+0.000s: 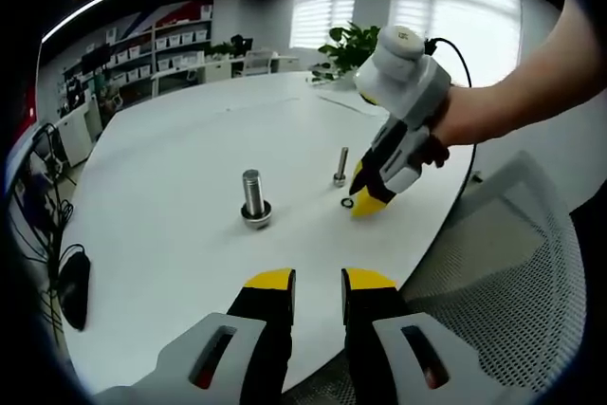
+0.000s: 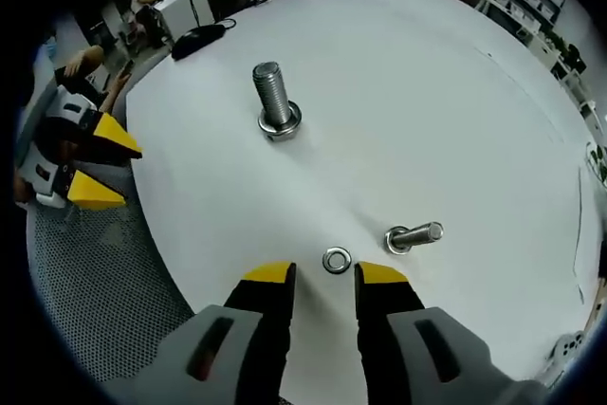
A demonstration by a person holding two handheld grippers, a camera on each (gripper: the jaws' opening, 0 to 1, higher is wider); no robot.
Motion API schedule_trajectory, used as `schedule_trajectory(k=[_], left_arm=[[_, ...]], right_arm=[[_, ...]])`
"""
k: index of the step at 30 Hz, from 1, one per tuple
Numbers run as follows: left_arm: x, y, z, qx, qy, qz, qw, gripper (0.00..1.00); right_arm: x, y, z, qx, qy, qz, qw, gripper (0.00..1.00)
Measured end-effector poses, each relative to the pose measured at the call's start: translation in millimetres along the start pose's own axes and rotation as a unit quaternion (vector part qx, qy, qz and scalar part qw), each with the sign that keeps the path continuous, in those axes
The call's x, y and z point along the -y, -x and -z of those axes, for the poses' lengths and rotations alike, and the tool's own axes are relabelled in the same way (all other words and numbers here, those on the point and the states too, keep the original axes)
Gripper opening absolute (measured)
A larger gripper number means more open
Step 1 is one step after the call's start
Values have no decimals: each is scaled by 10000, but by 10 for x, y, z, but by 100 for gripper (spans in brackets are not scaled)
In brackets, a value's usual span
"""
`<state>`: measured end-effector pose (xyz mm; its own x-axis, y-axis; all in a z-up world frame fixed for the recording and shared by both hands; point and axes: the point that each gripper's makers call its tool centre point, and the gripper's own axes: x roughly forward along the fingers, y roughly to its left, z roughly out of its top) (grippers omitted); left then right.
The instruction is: Place the washer onto the threaded stud by aligning its center hole with the stud, sliding it down to the base, and recovering from edge contact or off-axis alignment until the washer reaches the visible bottom stop.
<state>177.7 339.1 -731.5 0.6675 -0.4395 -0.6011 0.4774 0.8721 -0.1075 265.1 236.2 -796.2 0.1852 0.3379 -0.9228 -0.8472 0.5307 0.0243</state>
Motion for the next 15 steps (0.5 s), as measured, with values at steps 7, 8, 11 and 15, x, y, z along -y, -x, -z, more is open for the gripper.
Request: schedule_trajectory(k=[7,8,11,15], left_arm=[[-8,2,-8,22,11,-20,10000,17],[-8,3,-11,27,20,-18,10000,17],[-6,5,-17,39,6,-19,10000,17],[-17,9,-34,91,15,-43,9999,17]], right_arm=[[29,-18,5,-103,198,101,9997,26],[29,-20,2,-101,205,102,9997,26],[33,-26,-5,-112,261,113,9995,25],[34,-35,-13,-89,334,104,9993,23]])
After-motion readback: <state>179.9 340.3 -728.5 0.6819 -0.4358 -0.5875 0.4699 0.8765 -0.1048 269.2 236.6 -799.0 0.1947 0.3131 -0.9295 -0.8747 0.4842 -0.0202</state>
